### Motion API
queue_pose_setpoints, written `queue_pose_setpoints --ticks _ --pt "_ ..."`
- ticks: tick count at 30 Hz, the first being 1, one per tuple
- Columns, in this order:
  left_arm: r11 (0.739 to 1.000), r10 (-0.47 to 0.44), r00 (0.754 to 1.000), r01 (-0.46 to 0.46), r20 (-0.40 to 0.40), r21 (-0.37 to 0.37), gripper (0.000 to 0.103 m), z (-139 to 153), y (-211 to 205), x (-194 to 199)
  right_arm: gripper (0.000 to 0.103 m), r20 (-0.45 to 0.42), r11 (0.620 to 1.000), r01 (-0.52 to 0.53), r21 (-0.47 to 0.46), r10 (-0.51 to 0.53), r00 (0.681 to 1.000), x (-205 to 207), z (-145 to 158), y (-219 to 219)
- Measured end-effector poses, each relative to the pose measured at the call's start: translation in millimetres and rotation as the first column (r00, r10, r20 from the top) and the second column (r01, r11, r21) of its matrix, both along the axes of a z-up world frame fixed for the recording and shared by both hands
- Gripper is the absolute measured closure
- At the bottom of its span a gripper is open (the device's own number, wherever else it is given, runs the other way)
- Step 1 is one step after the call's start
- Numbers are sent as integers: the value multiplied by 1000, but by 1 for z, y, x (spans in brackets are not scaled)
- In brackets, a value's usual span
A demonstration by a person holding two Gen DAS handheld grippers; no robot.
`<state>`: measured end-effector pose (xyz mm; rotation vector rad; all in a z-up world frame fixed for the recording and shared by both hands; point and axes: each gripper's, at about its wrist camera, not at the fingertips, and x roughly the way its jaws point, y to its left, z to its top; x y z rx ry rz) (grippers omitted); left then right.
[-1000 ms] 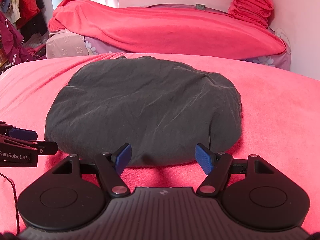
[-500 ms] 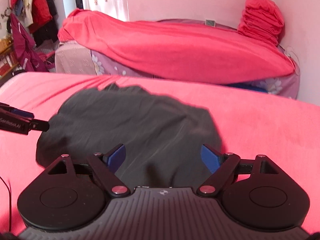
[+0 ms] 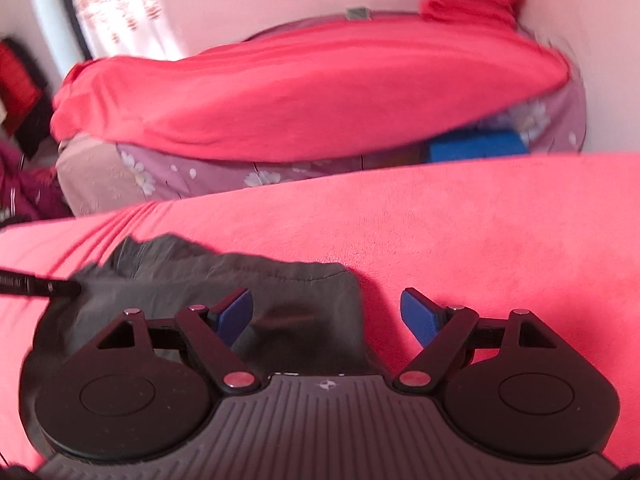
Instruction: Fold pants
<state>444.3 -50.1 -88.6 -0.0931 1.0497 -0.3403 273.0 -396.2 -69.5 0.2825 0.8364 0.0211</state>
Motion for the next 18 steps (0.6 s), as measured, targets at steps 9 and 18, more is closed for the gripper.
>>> queue_pose_setpoints --ticks 9,18 --pt "996 -43 999 41 -26 -81 18 -14 -6 11 98 -39 992 40 118 -36 999 14 -15 -7" --pt "983 6 988 22 154 -182 32 31 24 -6 99 223 988 12 157 -47 974 -2 35 -16"
